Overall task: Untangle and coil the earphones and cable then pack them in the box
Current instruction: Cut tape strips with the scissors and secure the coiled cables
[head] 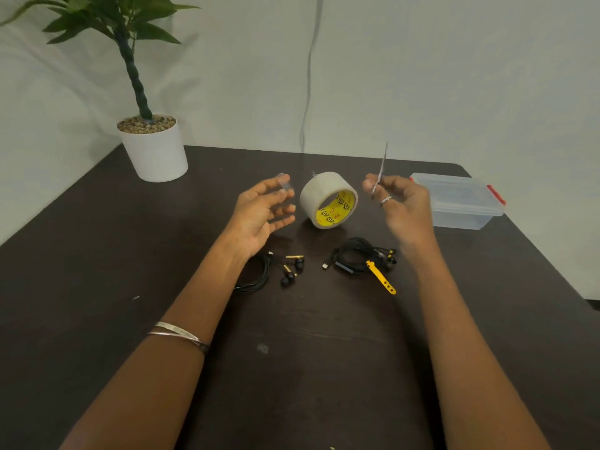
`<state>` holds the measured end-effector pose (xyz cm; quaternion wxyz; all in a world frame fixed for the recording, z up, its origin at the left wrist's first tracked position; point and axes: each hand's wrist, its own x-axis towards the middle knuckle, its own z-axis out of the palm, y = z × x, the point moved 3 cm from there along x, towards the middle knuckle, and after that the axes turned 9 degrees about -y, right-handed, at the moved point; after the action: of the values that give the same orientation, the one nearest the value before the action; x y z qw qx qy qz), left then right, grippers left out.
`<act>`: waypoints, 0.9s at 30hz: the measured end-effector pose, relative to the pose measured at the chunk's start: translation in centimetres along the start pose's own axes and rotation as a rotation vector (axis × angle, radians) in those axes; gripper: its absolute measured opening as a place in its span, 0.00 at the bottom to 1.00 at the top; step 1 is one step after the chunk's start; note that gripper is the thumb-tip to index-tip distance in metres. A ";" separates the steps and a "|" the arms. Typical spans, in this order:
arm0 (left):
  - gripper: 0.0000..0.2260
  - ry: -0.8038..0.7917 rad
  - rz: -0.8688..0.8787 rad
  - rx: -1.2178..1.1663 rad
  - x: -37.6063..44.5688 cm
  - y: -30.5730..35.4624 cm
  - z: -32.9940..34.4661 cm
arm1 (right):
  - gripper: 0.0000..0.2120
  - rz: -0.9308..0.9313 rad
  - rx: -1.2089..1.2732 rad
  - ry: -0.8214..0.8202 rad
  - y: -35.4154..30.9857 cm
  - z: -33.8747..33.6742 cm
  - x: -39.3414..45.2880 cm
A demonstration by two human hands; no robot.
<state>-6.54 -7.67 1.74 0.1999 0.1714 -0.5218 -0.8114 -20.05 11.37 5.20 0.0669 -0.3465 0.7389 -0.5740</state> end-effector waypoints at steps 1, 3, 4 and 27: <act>0.13 0.002 0.003 0.010 0.0 0.0 0.0 | 0.02 0.044 -0.025 0.006 0.2 -1.3 -0.3; 0.13 0.004 0.018 0.038 -0.1 0.1 0.0 | 0.08 0.160 -0.119 0.026 1.0 -4.1 -1.5; 0.13 0.007 0.032 0.056 -0.2 0.2 0.1 | 0.12 0.226 -0.195 0.039 1.6 -5.4 -2.4; 0.21 -0.314 0.247 0.644 -2.7 -1.3 6.2 | 0.04 0.181 0.074 -0.195 -2.7 -2.6 -3.7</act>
<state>-7.36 -1.01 3.19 0.1495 0.0347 -0.7912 -0.5920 -17.36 15.35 7.38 0.2029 -0.3299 0.7354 -0.5560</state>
